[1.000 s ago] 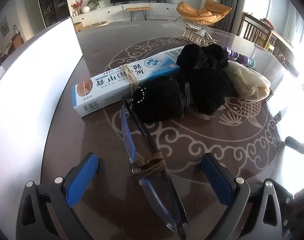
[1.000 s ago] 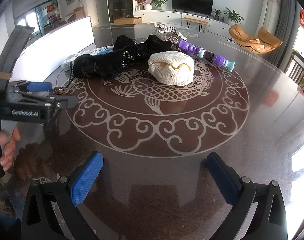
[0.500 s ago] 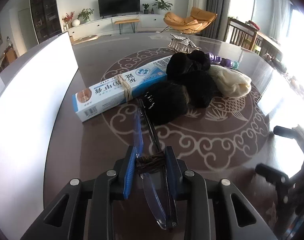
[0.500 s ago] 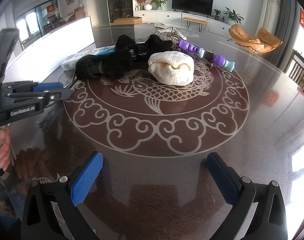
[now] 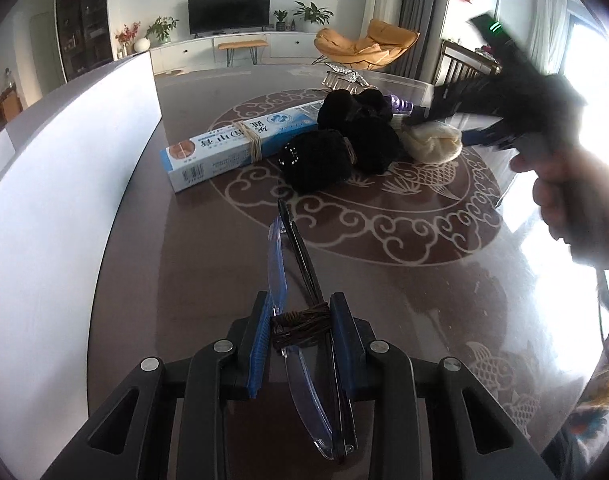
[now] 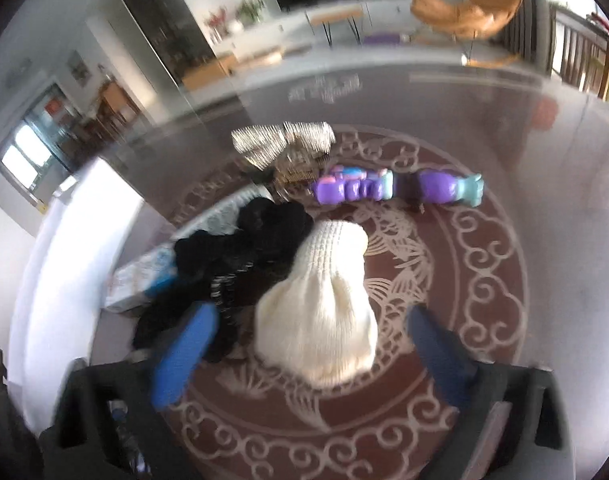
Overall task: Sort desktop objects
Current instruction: 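Grasp the cream knit pouch with the right gripper while the left gripper holds the eyeglasses, then carry the eyeglasses and knit pouch into the white bin and open both grippers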
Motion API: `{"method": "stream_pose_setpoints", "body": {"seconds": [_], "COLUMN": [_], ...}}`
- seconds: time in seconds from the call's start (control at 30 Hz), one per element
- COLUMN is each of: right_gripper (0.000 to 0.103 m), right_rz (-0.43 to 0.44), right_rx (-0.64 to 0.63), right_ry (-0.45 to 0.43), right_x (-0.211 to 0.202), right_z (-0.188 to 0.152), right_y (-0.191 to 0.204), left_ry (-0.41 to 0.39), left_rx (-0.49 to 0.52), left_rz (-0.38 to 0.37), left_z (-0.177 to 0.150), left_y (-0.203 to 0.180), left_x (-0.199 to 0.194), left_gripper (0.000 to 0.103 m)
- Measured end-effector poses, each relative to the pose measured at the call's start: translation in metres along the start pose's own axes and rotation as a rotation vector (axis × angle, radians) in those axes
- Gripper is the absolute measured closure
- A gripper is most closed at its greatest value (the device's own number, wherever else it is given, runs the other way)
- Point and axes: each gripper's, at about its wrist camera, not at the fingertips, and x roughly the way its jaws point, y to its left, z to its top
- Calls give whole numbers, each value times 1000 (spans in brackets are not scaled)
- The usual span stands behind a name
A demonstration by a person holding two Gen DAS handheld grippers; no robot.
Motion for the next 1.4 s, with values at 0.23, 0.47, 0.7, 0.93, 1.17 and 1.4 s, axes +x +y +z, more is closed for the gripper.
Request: {"method": "stream_pose_setpoints", "body": {"seconds": [0.23, 0.47, 0.7, 0.93, 1.17, 1.4], "right_gripper": [54, 54, 54, 54, 54, 54], "right_rz": [68, 206, 271, 341, 463, 597], "right_rx": [-45, 61, 33, -60, -213, -318], "right_ry": [-68, -129, -154, -176, -179, -169], "right_x": [-50, -101, -117, -129, -133, -123], "right_z": [-73, -159, -167, -151, -121, -98], "right_y": [-3, -10, 16, 73, 180, 290], "left_ry": [-44, -125, -194, -290, -342, -282], "left_rx": [-35, -36, -14, -61, -85, -182], "left_rz": [-72, -141, -155, -168, -50, 91], "left_z": [-11, -7, 4, 17, 26, 23], "left_y": [0, -22, -25, 10, 82, 177], "left_x": [-20, -56, -101, -155, -202, -212], "left_gripper": [74, 74, 74, 74, 74, 74]}}
